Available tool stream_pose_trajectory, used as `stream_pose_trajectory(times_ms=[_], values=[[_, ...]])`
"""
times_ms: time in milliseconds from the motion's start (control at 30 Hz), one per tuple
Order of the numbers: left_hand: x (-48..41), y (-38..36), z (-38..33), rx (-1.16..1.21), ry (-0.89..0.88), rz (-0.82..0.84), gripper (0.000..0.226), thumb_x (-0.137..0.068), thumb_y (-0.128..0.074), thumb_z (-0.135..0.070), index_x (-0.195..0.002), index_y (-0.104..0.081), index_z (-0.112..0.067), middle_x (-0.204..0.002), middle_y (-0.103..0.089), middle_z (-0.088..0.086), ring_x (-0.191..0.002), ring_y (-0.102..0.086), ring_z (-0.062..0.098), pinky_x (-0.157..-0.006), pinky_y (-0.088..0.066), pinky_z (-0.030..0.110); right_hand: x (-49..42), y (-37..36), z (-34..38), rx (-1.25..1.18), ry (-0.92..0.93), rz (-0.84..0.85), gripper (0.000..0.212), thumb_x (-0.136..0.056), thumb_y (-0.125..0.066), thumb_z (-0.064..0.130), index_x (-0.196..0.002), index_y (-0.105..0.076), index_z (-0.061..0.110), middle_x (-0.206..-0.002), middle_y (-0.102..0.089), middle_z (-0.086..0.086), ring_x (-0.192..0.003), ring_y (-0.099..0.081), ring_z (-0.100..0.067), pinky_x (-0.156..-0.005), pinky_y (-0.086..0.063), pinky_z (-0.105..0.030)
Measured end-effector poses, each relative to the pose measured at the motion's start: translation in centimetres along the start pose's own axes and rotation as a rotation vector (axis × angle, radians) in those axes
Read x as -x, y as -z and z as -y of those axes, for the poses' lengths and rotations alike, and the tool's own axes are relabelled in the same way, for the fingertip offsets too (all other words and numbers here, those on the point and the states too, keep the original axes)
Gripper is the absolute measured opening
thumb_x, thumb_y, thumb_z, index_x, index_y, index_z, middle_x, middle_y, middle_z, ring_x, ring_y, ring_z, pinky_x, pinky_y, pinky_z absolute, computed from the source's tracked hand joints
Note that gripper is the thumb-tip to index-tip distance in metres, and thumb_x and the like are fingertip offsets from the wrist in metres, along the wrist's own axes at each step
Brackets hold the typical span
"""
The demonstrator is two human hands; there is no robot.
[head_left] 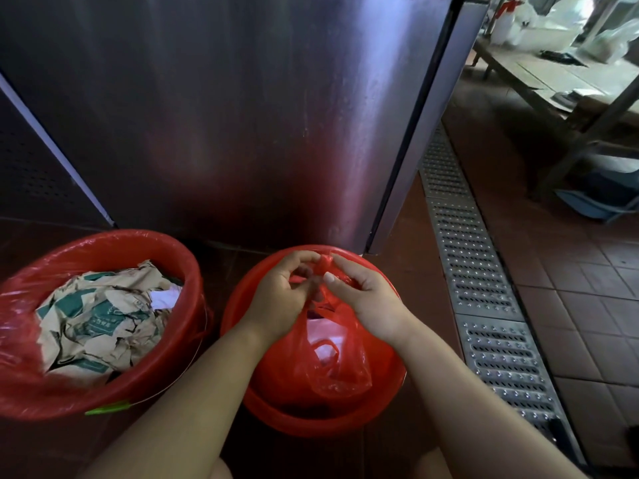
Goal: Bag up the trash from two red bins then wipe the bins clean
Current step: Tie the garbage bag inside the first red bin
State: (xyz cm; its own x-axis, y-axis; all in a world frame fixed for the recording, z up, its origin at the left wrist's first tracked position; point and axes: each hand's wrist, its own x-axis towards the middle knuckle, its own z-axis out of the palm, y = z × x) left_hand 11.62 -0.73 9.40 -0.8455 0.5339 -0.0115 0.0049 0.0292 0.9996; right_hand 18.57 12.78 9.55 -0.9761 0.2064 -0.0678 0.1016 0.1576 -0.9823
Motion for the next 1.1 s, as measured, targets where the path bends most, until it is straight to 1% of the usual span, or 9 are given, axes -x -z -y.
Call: stream_pose_trajectory(times_ms=[133,267,400,500,667,800,933,1000,1100], values=[[-0.3,-0.1,0.3,0.011,-0.017,-0.019,0.038,-0.081,-0.067,0.002,-0.098,-0.052,-0.028,-0.074,-0.055,0.003,-0.051,-0.06,0.009,-0.05,-0.05,0.024,0.0,-0.2,0.2,-0.067,0.025,-0.018,0.013,-0.095,-0.057,0.015,-0.098,-0.068,0.009,-0.081,-0.071,-0.009,-0.076,-0.068,-0.016,-0.073,-0.055,-0.026],[-0.9,-0.2,0.9,-0.076,-0.026,0.017,0.049,-0.08,-0.069,0.001,-0.107,-0.059,-0.039,-0.084,-0.05,-0.001,-0.064,-0.06,0.012,-0.061,-0.049,0.02,-0.2,-0.3,0.2,-0.091,-0.009,-0.029,0.019,-0.096,-0.054,0.01,-0.083,-0.069,0.008,-0.072,-0.07,-0.008,-0.069,-0.066,-0.014,-0.067,-0.052,-0.022],[-1.3,-0.2,1.7,-0.061,0.028,0.019,0.036,-0.079,-0.071,-0.003,-0.096,-0.069,-0.035,-0.104,-0.057,0.007,-0.08,-0.065,0.018,-0.069,-0.051,0.022,-0.1,-0.3,0.1,-0.114,-0.035,-0.049,0.023,-0.097,-0.052,0.012,-0.08,-0.066,0.009,-0.066,-0.069,0.004,-0.064,-0.064,-0.006,-0.065,-0.05,-0.019],[-1.5,-0.3,2.0,-0.018,0.096,-0.014,0.026,-0.077,-0.073,-0.004,-0.087,-0.069,-0.028,-0.084,-0.069,0.004,-0.07,-0.066,0.011,-0.066,-0.05,0.023,-0.1,-0.6,0.0,-0.09,-0.028,-0.108,0.025,-0.097,-0.052,0.009,-0.074,-0.061,0.011,-0.052,-0.061,0.013,-0.05,-0.056,0.003,-0.054,-0.041,-0.009],[-1.5,-0.5,2.1,-0.055,0.114,-0.096,0.016,-0.071,-0.079,-0.013,-0.073,-0.064,-0.018,-0.067,-0.065,-0.008,-0.06,-0.058,-0.002,-0.058,-0.044,0.012,0.0,-1.1,-0.2,-0.126,-0.002,-0.246,0.02,-0.095,-0.055,0.007,-0.082,-0.066,0.018,-0.058,-0.066,0.005,-0.051,-0.059,0.0,-0.053,-0.044,-0.011],[-1.5,-0.6,2.6,-0.058,0.124,-0.052,0.015,-0.076,-0.076,-0.015,-0.074,-0.061,-0.017,-0.067,-0.061,-0.008,-0.061,-0.054,0.003,-0.062,-0.042,0.02,-0.1,-1.0,-0.7,-0.023,-0.002,-0.308,0.024,-0.093,-0.058,0.012,-0.076,-0.064,0.028,-0.056,-0.061,0.008,-0.051,-0.053,0.0,-0.055,-0.043,-0.014],[-1.3,-0.6,2.9,-0.151,0.141,0.033,0.017,-0.081,-0.071,-0.018,-0.075,-0.055,-0.019,-0.067,-0.056,-0.001,-0.062,-0.049,0.01,-0.061,-0.04,0.026,-0.5,-0.6,-1.1,0.021,-0.028,-0.325,0.021,-0.093,-0.059,0.015,-0.073,-0.063,0.02,-0.052,-0.056,0.009,-0.05,-0.051,-0.001,-0.053,-0.041,-0.015],[-1.3,-0.3,2.7,-0.228,0.121,0.048,0.017,-0.079,-0.073,-0.019,-0.076,-0.056,-0.021,-0.066,-0.055,-0.006,-0.06,-0.049,0.005,-0.06,-0.04,0.021,-0.7,-0.5,-1.4,0.078,-0.051,-0.347,0.019,-0.092,-0.062,0.017,-0.073,-0.061,0.016,-0.053,-0.051,0.009,-0.049,-0.047,-0.002,-0.051,-0.04,-0.018],[-1.2,-0.1,2.3,-0.319,0.079,0.054,0.017,-0.077,-0.075,-0.018,-0.077,-0.059,-0.019,-0.061,-0.055,-0.009,-0.052,-0.048,-0.004,-0.055,-0.039,0.012,-0.9,-0.4,-1.6,0.113,-0.069,-0.389,0.015,-0.087,-0.068,0.014,-0.087,-0.057,0.024,-0.06,-0.052,0.005,-0.047,-0.046,0.001,-0.049,-0.038,-0.011]])
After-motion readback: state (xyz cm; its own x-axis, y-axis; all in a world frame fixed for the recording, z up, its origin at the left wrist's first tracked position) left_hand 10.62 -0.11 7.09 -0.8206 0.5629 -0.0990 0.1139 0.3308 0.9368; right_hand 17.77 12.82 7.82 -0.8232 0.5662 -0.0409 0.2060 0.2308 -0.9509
